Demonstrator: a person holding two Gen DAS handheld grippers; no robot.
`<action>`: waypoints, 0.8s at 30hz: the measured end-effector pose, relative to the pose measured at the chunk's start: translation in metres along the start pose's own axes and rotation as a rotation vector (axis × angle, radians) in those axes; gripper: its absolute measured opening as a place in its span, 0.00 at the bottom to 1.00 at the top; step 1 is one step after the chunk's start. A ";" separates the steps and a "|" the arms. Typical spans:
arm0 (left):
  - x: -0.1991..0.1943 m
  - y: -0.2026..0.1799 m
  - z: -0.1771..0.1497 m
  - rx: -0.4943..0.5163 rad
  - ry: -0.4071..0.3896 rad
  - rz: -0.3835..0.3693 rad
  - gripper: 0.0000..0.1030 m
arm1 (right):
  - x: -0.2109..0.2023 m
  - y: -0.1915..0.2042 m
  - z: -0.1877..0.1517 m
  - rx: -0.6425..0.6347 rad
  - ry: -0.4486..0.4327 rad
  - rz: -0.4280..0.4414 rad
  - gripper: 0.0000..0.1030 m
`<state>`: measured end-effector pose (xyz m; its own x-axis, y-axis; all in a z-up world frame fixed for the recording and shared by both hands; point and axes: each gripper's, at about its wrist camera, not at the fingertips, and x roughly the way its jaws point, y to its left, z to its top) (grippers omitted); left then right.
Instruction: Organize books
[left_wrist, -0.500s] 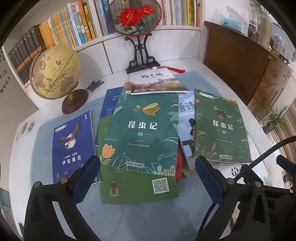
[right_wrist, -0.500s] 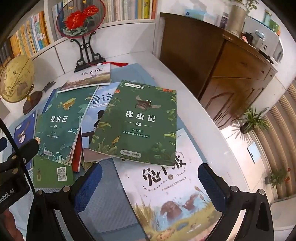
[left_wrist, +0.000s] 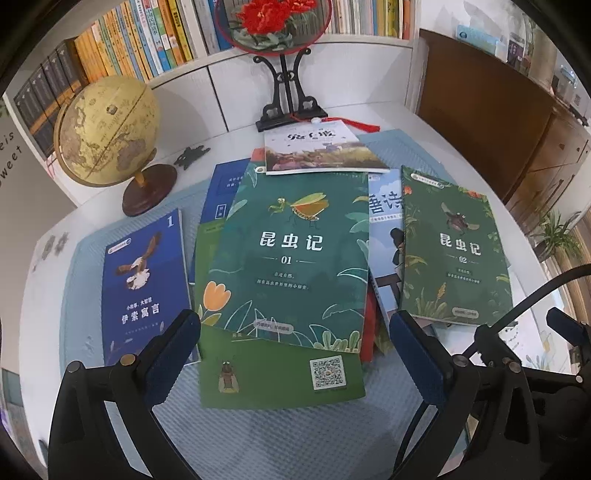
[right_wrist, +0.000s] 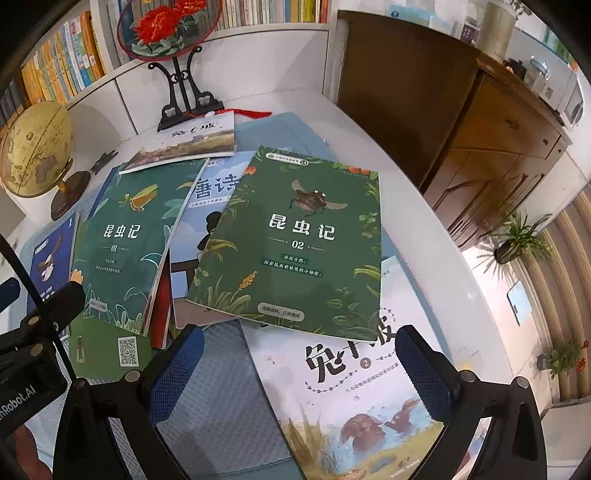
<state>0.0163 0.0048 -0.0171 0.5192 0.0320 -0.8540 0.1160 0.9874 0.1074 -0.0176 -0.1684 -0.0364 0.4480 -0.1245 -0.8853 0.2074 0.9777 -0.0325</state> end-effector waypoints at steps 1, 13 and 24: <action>0.000 0.000 0.000 0.003 -0.004 0.003 0.99 | 0.000 -0.001 0.001 0.004 0.001 0.001 1.00; 0.004 0.000 0.005 0.005 -0.029 -0.078 0.94 | 0.003 -0.005 0.010 -0.009 -0.010 -0.025 1.00; 0.026 -0.020 0.037 0.108 -0.007 -0.245 0.95 | 0.019 -0.066 0.026 0.059 -0.010 -0.055 1.00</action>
<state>0.0593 -0.0201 -0.0227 0.4702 -0.2070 -0.8580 0.3279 0.9435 -0.0479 -0.0002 -0.2401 -0.0387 0.4433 -0.1793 -0.8782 0.2826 0.9578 -0.0529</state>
